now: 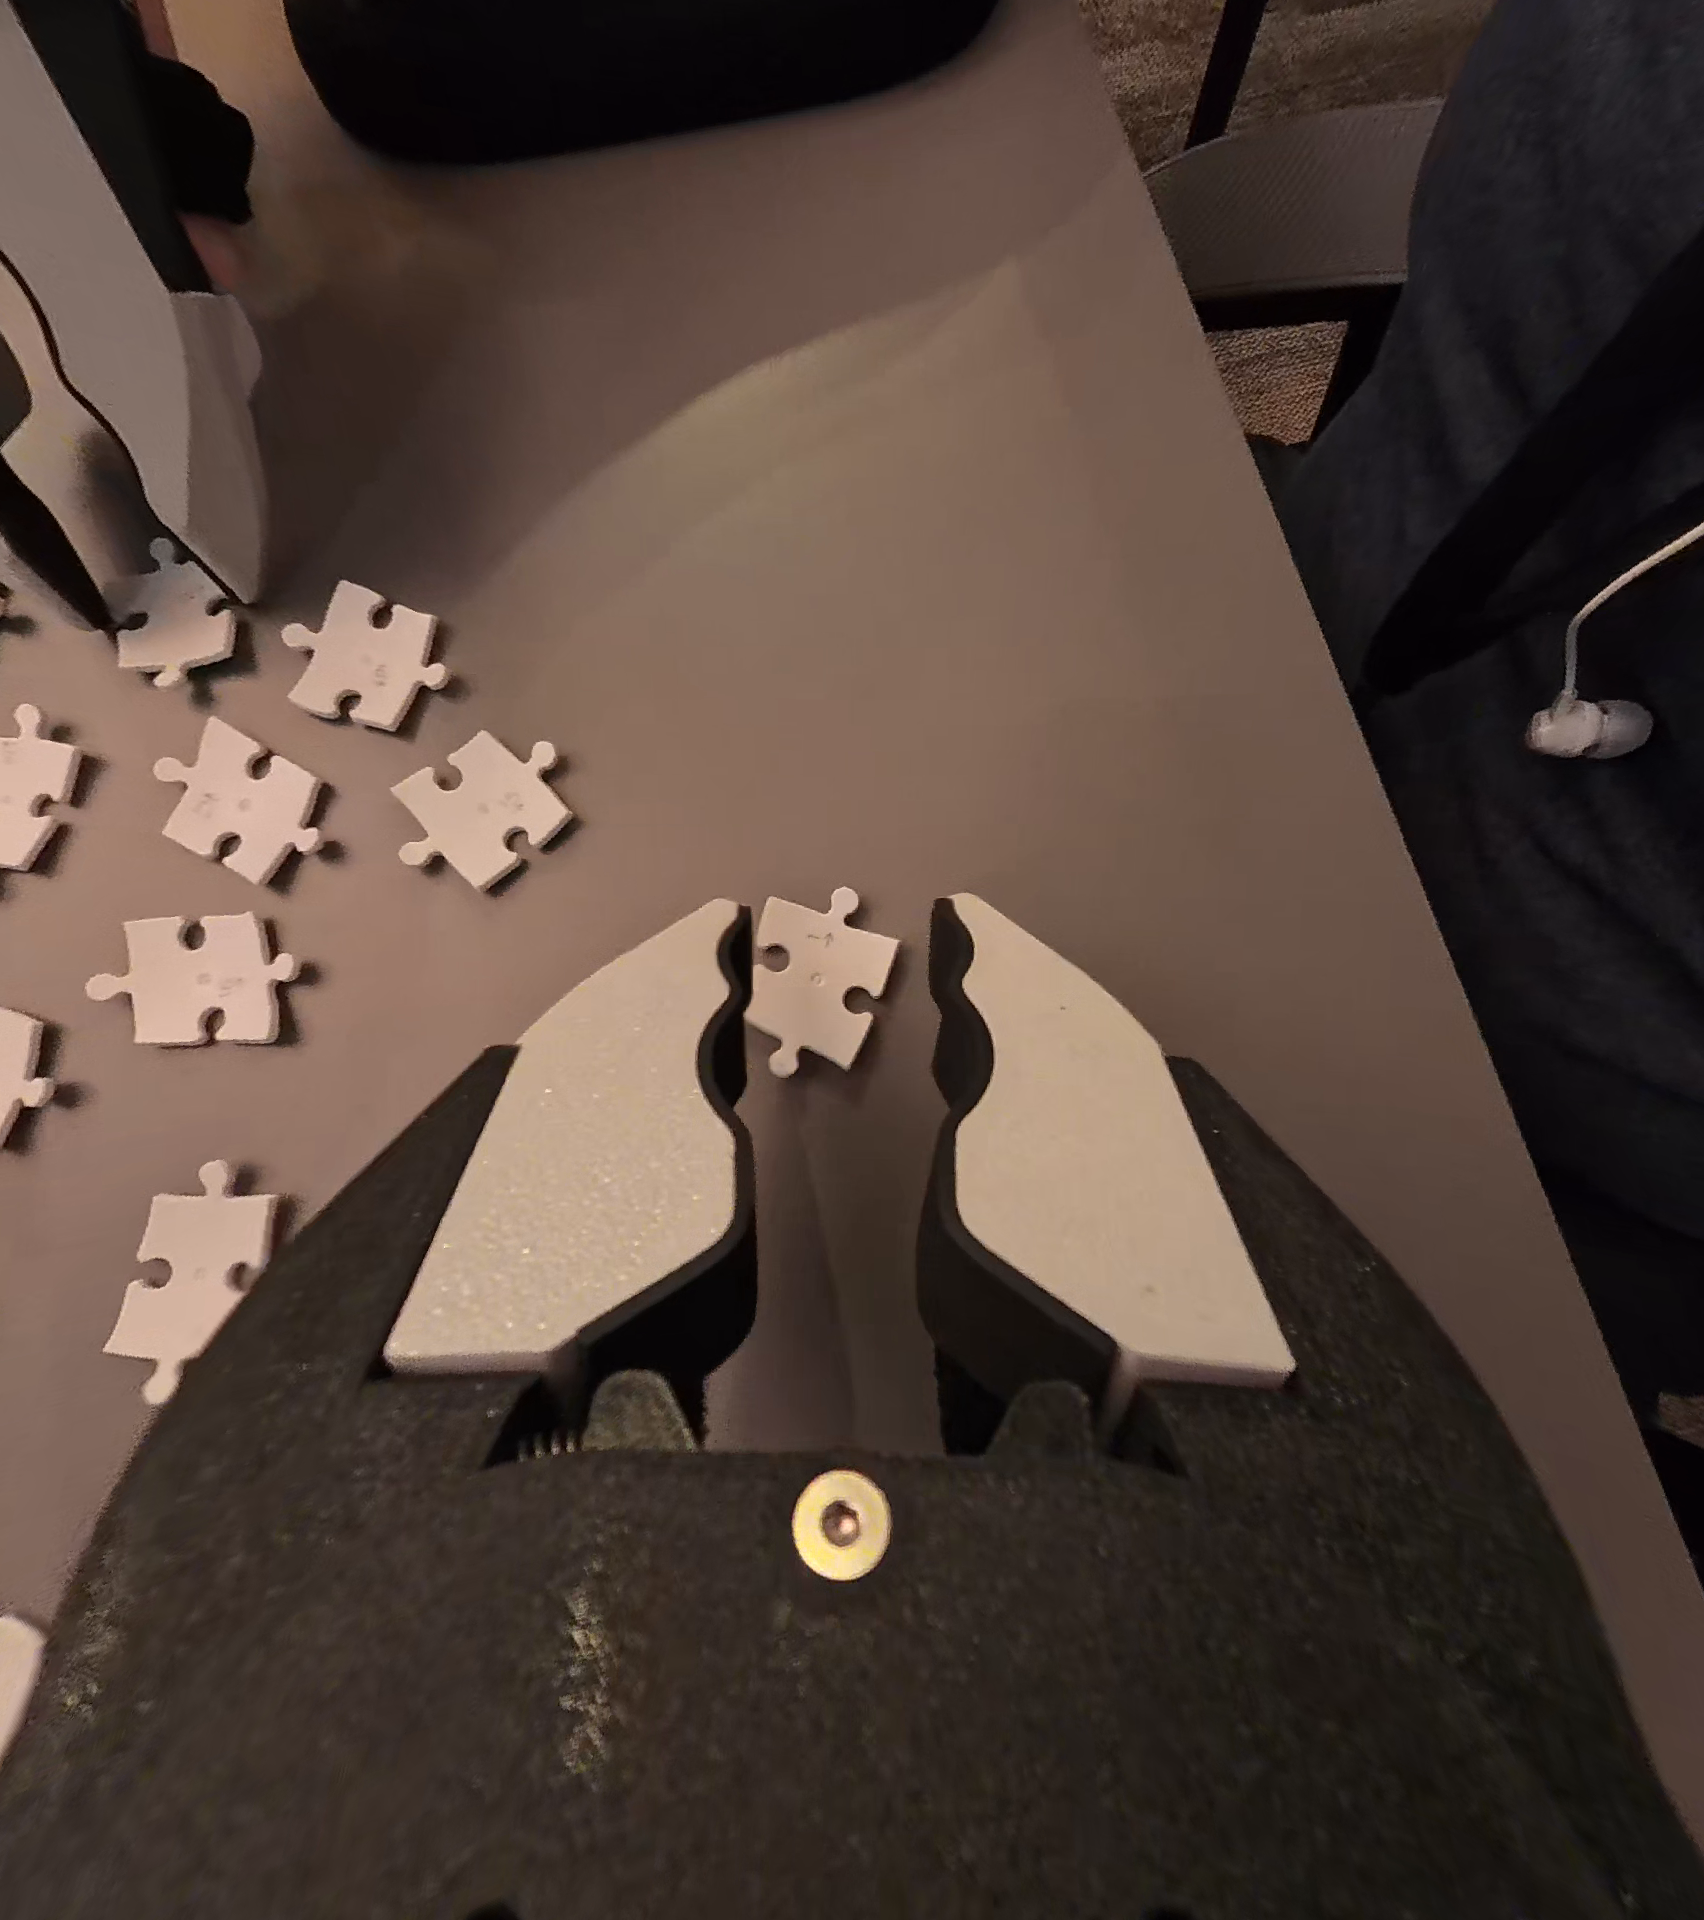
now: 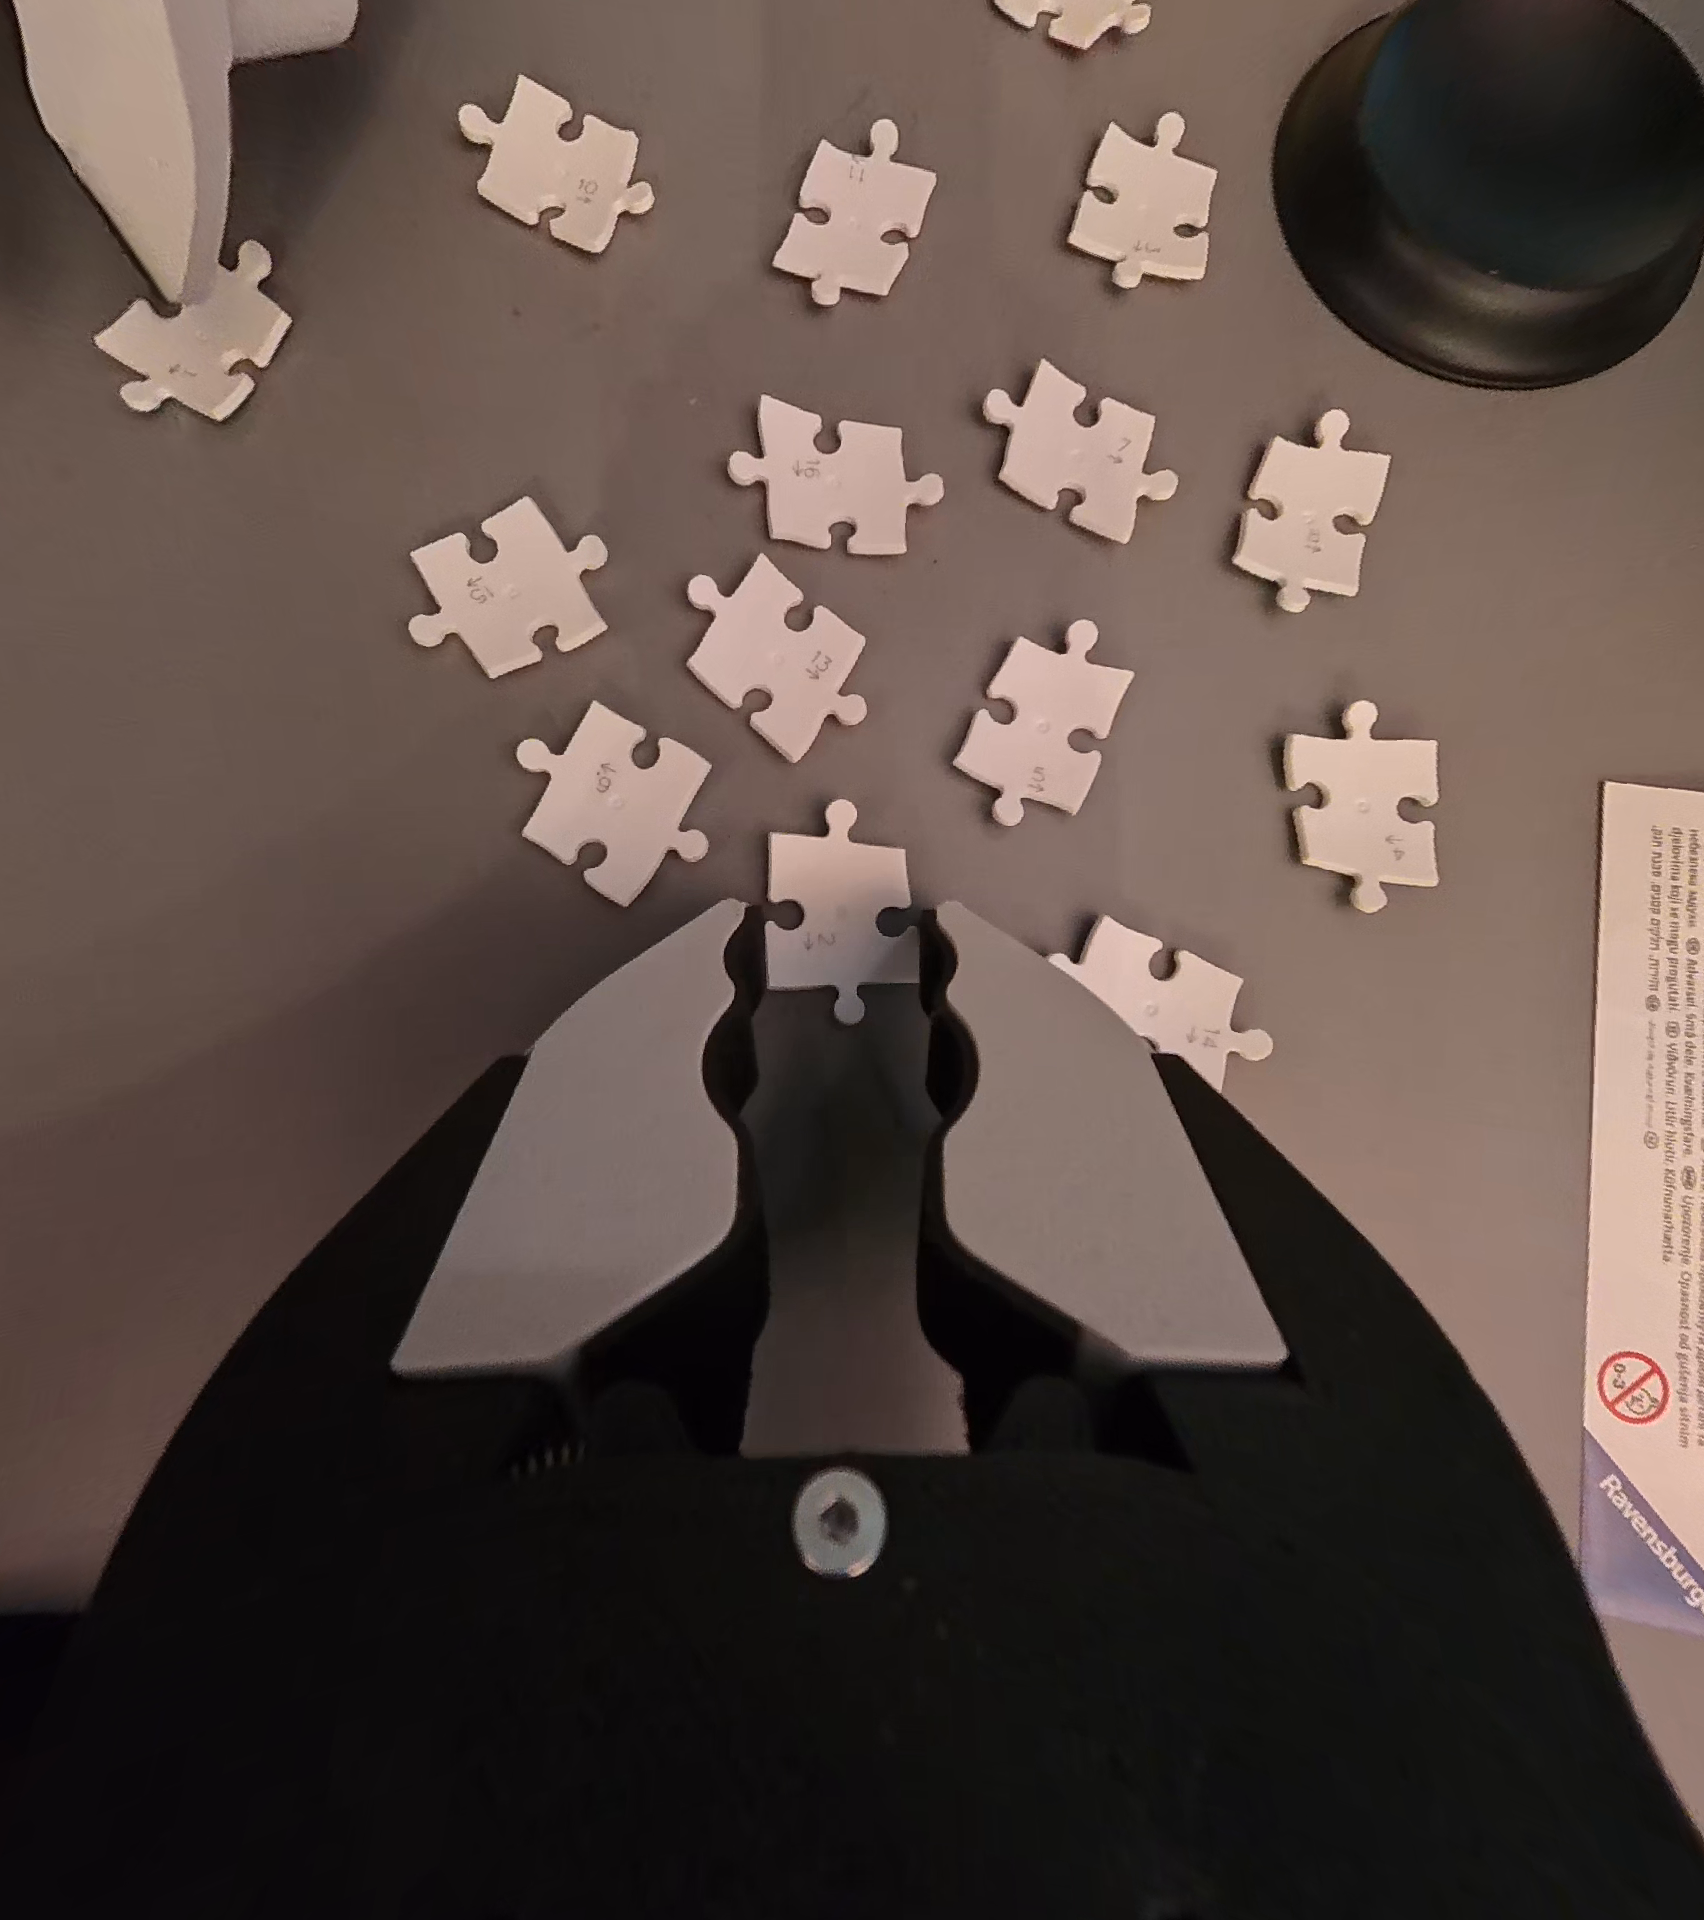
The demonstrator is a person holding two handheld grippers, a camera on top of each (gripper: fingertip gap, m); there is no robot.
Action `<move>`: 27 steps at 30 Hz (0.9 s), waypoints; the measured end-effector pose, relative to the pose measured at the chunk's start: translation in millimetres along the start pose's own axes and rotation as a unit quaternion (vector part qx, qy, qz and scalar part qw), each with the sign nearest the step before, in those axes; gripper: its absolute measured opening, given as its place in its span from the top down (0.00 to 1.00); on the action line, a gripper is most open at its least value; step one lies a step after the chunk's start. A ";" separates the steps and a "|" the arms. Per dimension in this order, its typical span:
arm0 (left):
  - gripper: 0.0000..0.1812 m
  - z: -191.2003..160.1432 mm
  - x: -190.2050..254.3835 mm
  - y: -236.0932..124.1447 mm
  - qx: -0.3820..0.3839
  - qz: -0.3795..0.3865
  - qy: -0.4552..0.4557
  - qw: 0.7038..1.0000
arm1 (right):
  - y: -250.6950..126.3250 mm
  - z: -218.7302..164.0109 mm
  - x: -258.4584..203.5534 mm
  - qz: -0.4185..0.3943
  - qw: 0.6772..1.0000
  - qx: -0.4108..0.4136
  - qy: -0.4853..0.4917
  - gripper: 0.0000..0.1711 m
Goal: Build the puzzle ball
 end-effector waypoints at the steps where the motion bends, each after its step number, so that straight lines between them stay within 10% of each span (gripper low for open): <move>1: 0.82 -0.7 0.5 1.2 -0.002 -0.003 -0.002 1.000 | 0.0 0.0 0.0 0.000 1.000 0.000 0.001 0.82; 27: 0.87 -9.9 2.9 10.3 -0.021 0.027 -0.031 0.999 | -0.6 -1.4 0.3 0.002 1.000 0.003 0.002 0.82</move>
Point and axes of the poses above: each gripper's, where its closed fingertips meet, y out along the fingers, z out of its top, x = y × z across the jaws, the point moved 7 cm from there along -y, back along the fingers, and after that the axes turned 7 degrees about y, right-handed, at the moved point
